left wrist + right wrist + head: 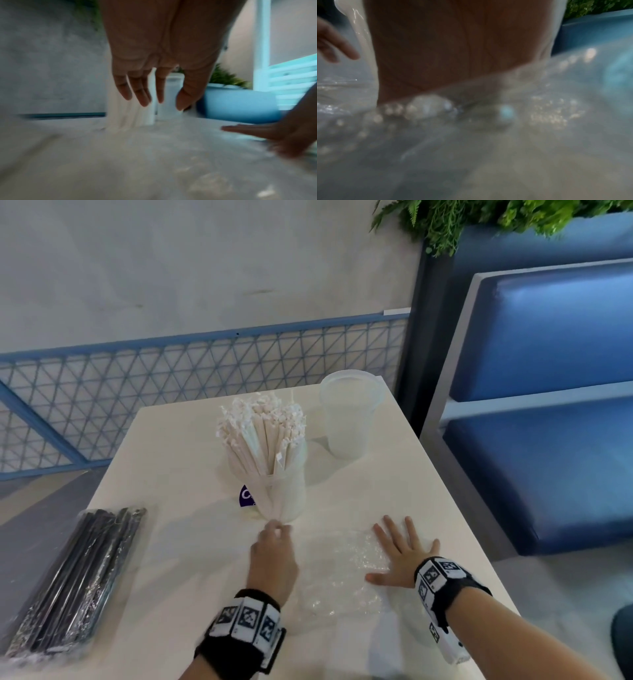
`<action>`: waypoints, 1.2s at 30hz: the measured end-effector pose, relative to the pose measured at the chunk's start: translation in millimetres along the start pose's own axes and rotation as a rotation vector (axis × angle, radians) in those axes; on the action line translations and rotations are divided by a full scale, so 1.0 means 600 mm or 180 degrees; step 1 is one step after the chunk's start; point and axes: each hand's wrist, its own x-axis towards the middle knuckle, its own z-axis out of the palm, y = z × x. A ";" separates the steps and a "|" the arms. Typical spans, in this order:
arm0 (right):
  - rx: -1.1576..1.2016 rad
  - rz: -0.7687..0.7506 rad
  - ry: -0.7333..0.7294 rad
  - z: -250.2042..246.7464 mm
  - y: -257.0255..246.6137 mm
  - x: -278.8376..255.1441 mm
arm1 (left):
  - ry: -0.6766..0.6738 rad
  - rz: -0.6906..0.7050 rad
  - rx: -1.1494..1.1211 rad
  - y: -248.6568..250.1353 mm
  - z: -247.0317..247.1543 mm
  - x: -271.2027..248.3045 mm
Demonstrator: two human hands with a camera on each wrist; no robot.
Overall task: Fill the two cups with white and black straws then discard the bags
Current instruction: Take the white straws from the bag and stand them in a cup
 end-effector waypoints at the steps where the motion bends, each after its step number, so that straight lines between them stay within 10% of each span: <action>1: -0.0048 -0.0009 -0.0020 -0.002 0.000 0.000 | -0.0158 0.0330 0.0133 0.023 0.001 -0.001; 8: -0.0581 -0.0208 0.0349 -0.009 -0.042 -0.015 | -0.1919 0.0385 0.0964 0.054 0.080 0.007; 17: -0.0681 -0.0843 -0.0042 0.031 -0.085 -0.013 | -0.2083 0.0458 0.0957 0.030 0.105 0.008; 36: -0.0422 -0.0298 -0.0020 0.010 0.037 -0.051 | -0.1930 0.0481 0.0385 0.006 0.071 -0.003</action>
